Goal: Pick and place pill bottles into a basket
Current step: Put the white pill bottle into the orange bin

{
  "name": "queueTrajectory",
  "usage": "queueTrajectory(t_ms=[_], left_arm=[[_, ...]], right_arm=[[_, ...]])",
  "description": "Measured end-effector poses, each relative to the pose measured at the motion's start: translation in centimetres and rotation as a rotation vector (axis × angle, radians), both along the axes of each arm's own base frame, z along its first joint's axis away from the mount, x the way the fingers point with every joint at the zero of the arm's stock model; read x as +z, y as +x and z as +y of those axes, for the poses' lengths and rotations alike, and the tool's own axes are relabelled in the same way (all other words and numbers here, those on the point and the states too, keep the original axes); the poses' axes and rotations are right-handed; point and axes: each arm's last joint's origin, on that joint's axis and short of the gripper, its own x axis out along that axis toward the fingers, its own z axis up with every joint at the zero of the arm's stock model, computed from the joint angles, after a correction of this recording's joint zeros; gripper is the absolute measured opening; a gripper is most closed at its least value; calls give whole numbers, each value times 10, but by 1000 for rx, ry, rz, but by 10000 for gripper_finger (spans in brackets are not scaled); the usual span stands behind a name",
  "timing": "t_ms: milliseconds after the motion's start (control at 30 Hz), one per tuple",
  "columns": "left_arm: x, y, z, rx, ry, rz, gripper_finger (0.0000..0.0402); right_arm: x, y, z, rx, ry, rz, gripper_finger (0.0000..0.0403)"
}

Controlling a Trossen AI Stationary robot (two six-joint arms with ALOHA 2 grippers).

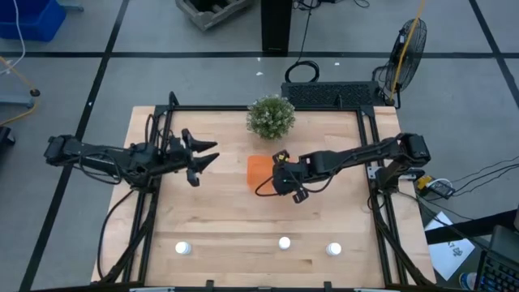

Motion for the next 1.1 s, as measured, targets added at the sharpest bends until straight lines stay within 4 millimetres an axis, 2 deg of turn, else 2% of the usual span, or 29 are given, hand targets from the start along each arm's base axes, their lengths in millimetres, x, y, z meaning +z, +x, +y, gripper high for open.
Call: queueTrajectory(t_ms=[200,367,467,700,833,967,1033,1100], left_arm=[[1,0,0,-6,-1,-8,186],[1,0,0,-7,-1,-9,186],[1,0,0,-7,-1,-8,186],[1,0,0,-7,-1,-10,186],[1,0,0,-8,-1,-9,186],[1,0,0,-8,-1,-9,186],[1,0,0,-8,-1,-9,186],[1,0,0,-9,-1,-9,186]], right_arm=[[2,4,7,29,2,-48,144],[1,2,11,-1,107,-33,144],[2,1,14,-15,76,-39,144],[2,-1,11,324,-156,34,144],[-2,-7,5,453,-108,128,144],[-6,-8,-6,552,-13,122,144],[-5,-10,-15,679,-77,147,144],[-4,-11,-26,734,-192,180,144]])
